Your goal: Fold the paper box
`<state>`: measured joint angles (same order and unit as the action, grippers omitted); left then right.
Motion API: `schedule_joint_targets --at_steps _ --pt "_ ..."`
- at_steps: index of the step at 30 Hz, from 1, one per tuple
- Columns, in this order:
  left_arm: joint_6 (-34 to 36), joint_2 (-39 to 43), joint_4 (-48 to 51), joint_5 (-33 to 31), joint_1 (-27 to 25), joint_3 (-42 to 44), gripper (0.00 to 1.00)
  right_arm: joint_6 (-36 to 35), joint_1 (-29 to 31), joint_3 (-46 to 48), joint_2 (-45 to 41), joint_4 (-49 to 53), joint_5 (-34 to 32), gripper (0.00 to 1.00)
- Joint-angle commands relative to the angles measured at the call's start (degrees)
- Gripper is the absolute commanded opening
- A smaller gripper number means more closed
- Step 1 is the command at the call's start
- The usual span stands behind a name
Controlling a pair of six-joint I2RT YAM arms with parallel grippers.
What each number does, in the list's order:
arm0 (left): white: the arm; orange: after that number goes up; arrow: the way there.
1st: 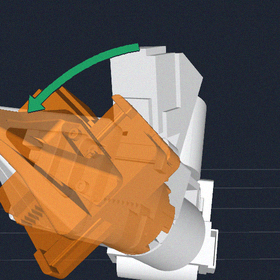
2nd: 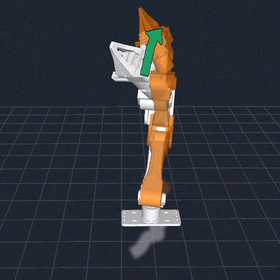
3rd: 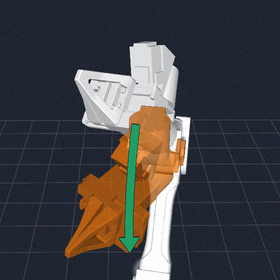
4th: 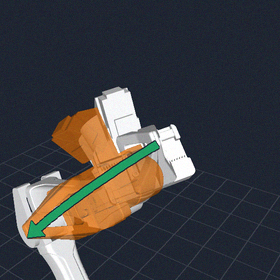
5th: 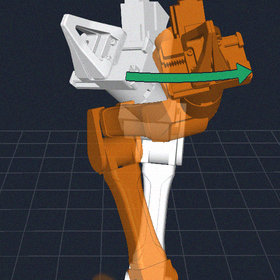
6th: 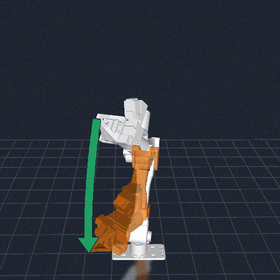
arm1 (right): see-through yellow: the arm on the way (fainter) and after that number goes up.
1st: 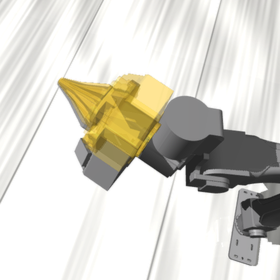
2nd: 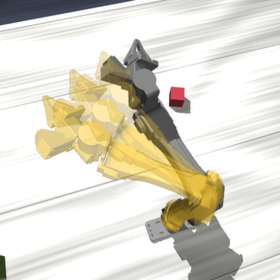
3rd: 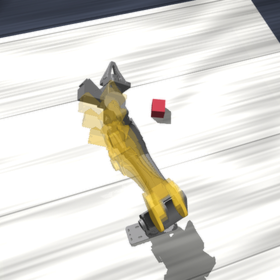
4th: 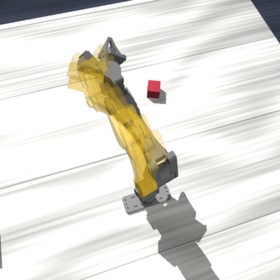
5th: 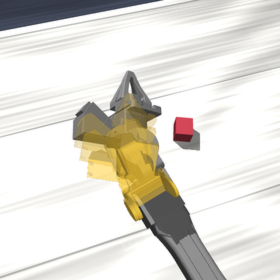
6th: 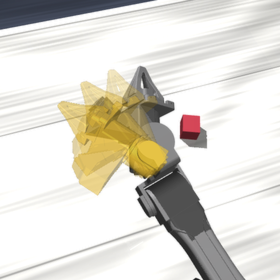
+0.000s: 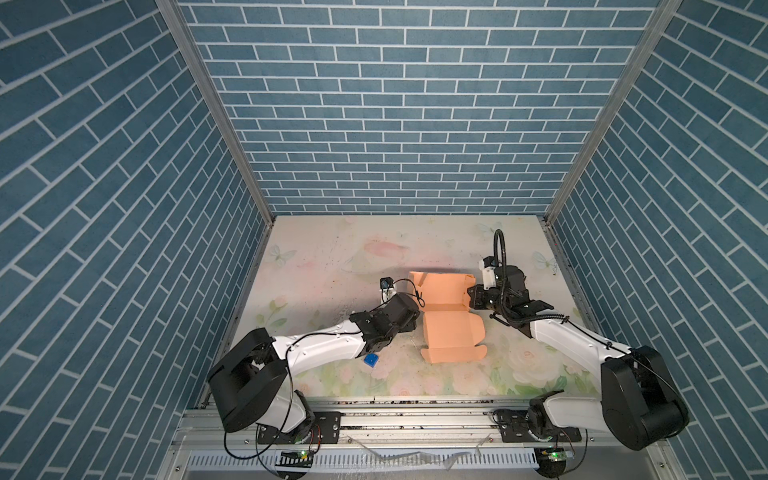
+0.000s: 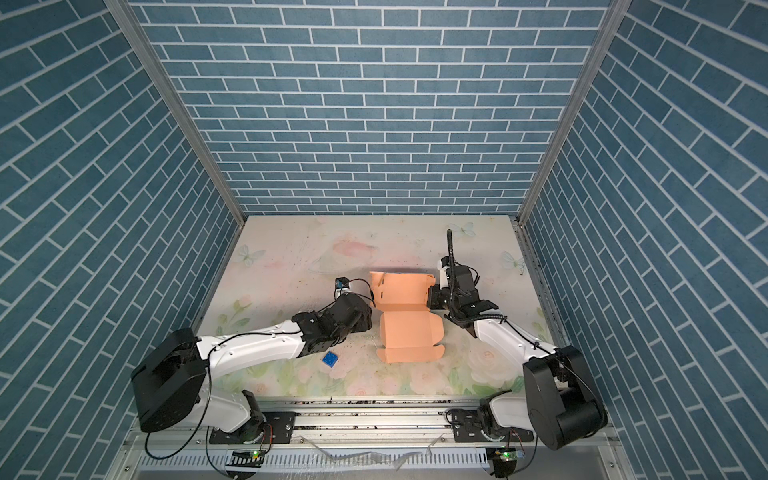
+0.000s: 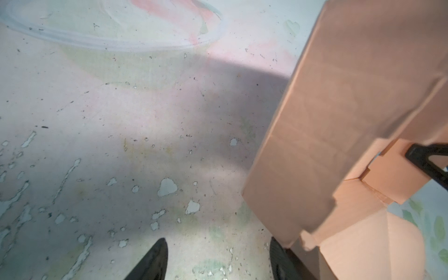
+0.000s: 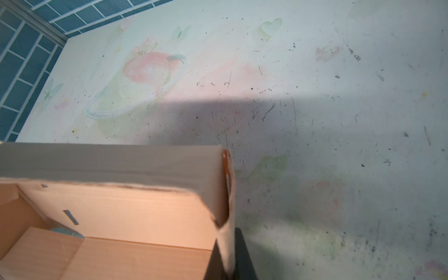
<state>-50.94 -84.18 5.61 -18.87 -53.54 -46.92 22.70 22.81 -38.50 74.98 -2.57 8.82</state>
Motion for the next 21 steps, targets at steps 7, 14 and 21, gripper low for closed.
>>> schedule_joint_targets --at_steps 7,14,21 --pt "-0.65 -1.62 -2.96 -0.72 -0.09 -2.72 0.68 1.12 -0.13 1.02 -1.23 -1.46 0.50 0.00" --pt "-0.92 -3.50 -5.42 0.04 -0.11 -3.01 0.68 1.21 -0.13 1.11 -1.06 -1.72 0.67 0.00" --pt "-0.77 -5.50 -7.21 1.18 -0.20 -3.69 0.68 1.30 -0.13 1.13 -0.89 -1.91 1.07 0.00"
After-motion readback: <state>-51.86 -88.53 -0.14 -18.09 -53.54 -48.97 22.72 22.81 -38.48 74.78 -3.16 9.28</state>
